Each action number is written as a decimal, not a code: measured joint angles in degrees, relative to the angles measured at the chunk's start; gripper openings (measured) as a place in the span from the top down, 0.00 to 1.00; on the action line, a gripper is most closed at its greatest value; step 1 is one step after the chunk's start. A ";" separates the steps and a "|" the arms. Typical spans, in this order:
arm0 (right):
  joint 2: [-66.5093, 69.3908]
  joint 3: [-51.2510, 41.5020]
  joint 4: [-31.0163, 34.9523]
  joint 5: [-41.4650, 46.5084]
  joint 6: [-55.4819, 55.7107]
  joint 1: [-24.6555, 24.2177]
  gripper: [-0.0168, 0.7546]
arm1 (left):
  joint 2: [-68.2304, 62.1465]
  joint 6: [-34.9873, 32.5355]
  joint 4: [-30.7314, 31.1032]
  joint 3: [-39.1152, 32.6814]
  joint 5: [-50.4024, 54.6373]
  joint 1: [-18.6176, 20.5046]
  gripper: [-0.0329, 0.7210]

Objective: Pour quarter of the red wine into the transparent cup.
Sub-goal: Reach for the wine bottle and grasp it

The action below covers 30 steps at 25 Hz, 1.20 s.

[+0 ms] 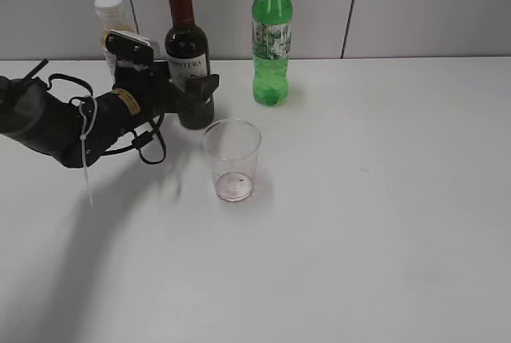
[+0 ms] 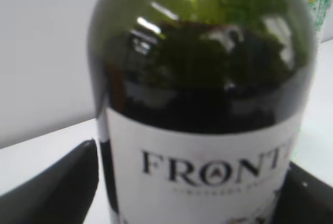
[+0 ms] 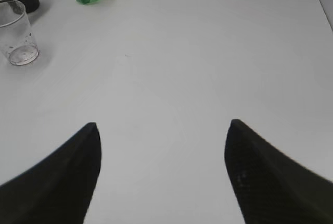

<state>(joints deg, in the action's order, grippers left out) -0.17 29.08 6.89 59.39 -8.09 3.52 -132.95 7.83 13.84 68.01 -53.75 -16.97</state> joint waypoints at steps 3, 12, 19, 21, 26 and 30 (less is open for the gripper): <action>0.00 0.00 0.00 0.00 0.00 0.00 0.21 | -1.12 0.05 -0.06 1.48 0.58 -0.27 0.04; 0.00 0.00 0.05 0.00 0.00 0.00 0.21 | -2.54 0.19 -0.33 4.09 2.08 -0.89 0.04; 0.00 0.00 0.05 0.00 0.00 0.00 0.21 | -3.50 0.19 -0.74 5.55 3.20 -0.95 0.04; 0.00 0.00 0.05 0.00 0.00 0.00 0.21 | -3.54 0.19 -0.81 5.55 3.20 -0.95 0.04; 0.00 0.00 0.05 0.00 -0.01 0.00 0.21 | -3.54 0.19 -0.87 5.60 3.26 -0.95 0.09; 0.00 0.00 0.05 0.00 -0.01 0.00 0.21 | -3.54 0.26 -0.71 5.60 3.26 -1.02 0.18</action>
<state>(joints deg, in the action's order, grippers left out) -0.17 29.08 6.94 59.39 -8.10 3.52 -136.50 8.09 13.13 73.61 -50.50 -17.99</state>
